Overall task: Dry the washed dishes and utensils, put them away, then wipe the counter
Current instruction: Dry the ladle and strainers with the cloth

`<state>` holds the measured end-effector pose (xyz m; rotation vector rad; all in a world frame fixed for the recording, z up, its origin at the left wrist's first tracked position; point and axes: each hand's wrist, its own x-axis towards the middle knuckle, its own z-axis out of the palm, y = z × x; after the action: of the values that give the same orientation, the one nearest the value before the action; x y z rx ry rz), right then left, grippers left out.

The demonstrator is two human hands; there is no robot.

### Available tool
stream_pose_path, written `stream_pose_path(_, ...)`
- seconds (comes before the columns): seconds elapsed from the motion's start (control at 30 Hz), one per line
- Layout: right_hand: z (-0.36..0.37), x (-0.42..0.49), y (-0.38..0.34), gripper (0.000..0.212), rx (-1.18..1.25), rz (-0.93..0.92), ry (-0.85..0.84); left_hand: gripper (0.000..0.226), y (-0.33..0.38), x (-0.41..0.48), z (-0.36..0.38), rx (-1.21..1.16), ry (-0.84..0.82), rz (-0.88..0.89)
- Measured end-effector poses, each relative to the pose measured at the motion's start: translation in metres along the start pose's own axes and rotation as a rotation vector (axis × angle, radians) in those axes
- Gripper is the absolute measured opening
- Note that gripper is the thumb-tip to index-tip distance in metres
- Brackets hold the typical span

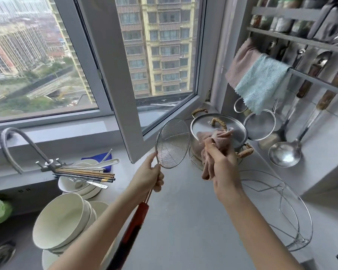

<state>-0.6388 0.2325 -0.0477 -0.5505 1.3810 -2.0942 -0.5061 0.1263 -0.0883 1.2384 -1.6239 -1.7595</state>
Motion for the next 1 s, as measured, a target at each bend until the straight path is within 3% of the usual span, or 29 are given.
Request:
stream_pose_path(0.07,0.004,0.006,0.005,0.027,-0.296,-0.257,-0.080,0.039,0.006,-0.011,0.003,-0.040,-0.169,-0.043)
stream_pose_path(0.13,0.003,0.024,0.025,0.056,-0.849,-0.583,-0.107,0.031,0.013,-0.022,0.009,-0.109,-0.328,-0.082)
stream_pose_path(0.2,0.005,0.039,0.043,0.073,-1.235,-0.761,-0.206,0.020,0.019,-0.027,0.014,-0.175,-0.421,-0.116)
stream_pose_path(0.27,0.013,0.042,0.049,0.072,-1.299,-0.680,-0.481,0.027,0.020,-0.027,0.012,-0.211,-0.420,-0.116)
stream_pose_path(0.33,0.013,0.038,0.049,0.059,-1.255,-0.644,-0.715,0.029,0.017,-0.026,0.004,-0.281,-0.403,-0.137)
stream_pose_path(0.47,-0.033,0.045,0.038,0.043,-1.323,-0.815,-1.040,0.022,0.010,-0.028,-0.015,-0.297,-0.408,-0.198)
stream_pose_path(0.53,-0.053,0.060,0.031,0.044,-1.463,-1.113,-1.104,0.024,0.008,-0.027,-0.018,-0.261,-0.403,-0.223)
stream_pose_path(0.6,-0.051,0.077,0.020,0.040,-1.539,-1.398,-1.061,0.026,0.006,-0.030,-0.014,-0.207,-0.438,-0.266)
stream_pose_path(0.7,-0.021,0.096,0.001,0.035,-1.467,-1.558,-0.905,0.026,0.006,-0.034,0.000,-0.265,-0.498,-0.282)
stream_pose_path(0.77,-0.014,0.097,0.003,0.030,-1.495,-1.533,-0.774,0.022,0.015,-0.032,0.002,-0.389,-0.467,-0.239)
stream_pose_path(0.8,-0.017,0.091,0.010,0.026,-1.498,-1.430,-0.715,0.022,0.020,-0.029,0.000,-0.434,-0.440,-0.200)
stream_pose_path(0.9,-0.026,0.040,0.021,0.028,-1.195,-0.701,-0.679,0.024,0.028,-0.020,-0.007,-0.408,-0.358,-0.074)
stream_pose_path(0.93,-0.026,0.022,0.021,0.033,-1.000,-0.476,-0.602,0.024,0.027,-0.017,-0.007,-0.374,-0.319,-0.050)
stream_pose_path(1.0,-0.021,0.003,0.019,0.035,-0.566,-0.188,-0.285,0.023,0.021,-0.013,-0.003,-0.341,-0.234,-0.004)
